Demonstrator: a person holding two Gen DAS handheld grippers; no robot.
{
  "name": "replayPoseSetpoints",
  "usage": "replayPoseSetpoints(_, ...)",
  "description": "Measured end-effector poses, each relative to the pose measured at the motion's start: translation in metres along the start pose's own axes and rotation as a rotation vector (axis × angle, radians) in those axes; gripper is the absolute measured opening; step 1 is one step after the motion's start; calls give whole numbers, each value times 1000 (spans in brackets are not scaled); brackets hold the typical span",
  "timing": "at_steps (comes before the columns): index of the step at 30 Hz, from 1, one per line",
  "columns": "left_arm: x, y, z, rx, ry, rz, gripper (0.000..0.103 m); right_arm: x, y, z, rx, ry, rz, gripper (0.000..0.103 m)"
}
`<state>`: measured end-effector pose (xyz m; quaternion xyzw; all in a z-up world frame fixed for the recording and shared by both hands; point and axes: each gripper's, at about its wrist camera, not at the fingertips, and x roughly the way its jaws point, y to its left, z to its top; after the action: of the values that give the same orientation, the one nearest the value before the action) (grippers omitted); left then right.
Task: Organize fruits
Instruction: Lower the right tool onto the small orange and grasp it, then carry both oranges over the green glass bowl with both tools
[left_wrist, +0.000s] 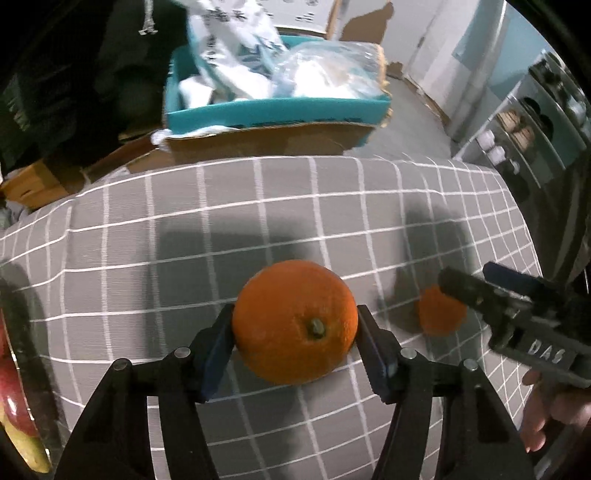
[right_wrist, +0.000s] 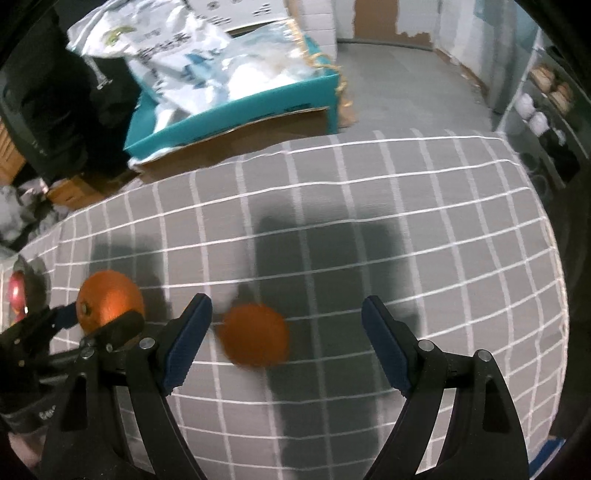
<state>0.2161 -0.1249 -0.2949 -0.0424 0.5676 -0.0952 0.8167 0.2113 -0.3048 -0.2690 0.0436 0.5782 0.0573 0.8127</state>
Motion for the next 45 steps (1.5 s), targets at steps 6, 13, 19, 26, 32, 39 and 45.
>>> replayPoseSetpoints(6, -3, 15, -3, -16, -7, 12, 64, 8, 7, -12, -22, 39, -39, 83)
replayPoseSetpoints(13, -6, 21, -14, -19, -2, 8, 64, 0, -3, -35, 16, 52, -37, 83)
replayPoseSetpoints(19, -14, 21, -26, -8, -8, 13, 64, -11, -3, -53, 8, 59, -45, 83)
replayPoseSetpoints(26, -22, 22, -46, -15, -1, 7, 64, -19, -4, -70, 4, 74, -35, 83)
replayPoseSetpoints(32, -28, 22, -58, -9, -1, 19, 64, -8, -1, -80, -7, 107, -35, 79)
replayPoseSetpoints(39, -37, 25, -62, -10, -16, 34, 64, 2, 0, -84, -7, 109, -28, 44)
replayPoseSetpoints(45, -48, 26, -65, -3, -30, 40, 64, -3, 5, -84, -13, 94, -38, 44)
